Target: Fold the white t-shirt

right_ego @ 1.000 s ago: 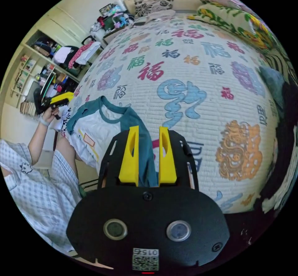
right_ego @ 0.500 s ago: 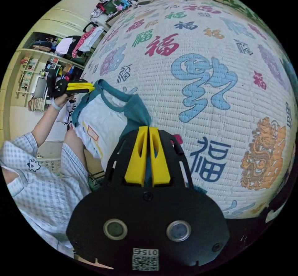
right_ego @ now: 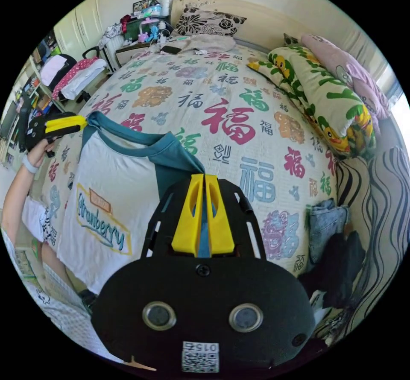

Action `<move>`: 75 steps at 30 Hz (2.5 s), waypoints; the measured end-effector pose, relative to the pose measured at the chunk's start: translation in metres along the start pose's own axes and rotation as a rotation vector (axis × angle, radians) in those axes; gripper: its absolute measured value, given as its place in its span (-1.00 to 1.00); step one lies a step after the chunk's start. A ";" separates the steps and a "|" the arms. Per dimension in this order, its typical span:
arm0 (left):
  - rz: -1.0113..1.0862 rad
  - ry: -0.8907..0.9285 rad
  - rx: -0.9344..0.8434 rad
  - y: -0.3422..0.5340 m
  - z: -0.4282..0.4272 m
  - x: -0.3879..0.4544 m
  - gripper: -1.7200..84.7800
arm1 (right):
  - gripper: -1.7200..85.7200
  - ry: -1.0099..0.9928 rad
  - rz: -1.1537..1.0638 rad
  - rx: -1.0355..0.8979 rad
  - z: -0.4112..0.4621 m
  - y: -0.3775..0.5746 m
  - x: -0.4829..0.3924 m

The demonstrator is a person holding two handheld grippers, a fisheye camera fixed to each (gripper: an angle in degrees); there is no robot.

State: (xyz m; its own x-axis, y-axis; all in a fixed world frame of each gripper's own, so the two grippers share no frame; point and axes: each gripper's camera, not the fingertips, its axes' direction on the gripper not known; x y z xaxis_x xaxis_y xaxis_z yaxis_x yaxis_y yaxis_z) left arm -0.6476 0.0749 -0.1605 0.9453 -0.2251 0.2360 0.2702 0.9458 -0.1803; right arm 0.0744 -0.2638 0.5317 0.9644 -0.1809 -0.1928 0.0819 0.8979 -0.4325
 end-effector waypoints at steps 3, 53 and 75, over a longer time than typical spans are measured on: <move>-0.095 -0.026 -0.021 0.001 0.036 -0.019 -0.95 | -0.98 0.001 0.082 -0.073 0.035 -0.022 0.000; -0.556 0.225 -0.420 0.463 0.042 0.151 -0.96 | -0.89 -0.293 0.220 -0.234 -0.019 0.489 0.006; -0.359 0.207 -0.274 0.371 0.166 0.202 -0.81 | -0.83 -0.516 0.504 0.040 -0.010 0.491 0.170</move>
State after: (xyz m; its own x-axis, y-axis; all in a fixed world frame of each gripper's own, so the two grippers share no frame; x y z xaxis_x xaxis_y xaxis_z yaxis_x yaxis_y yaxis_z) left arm -0.3866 0.4193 -0.0214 0.7924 -0.5936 0.1401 0.5976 0.7095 -0.3735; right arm 0.2757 0.1420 0.2782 0.8823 0.4630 0.0841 -0.4047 0.8378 -0.3664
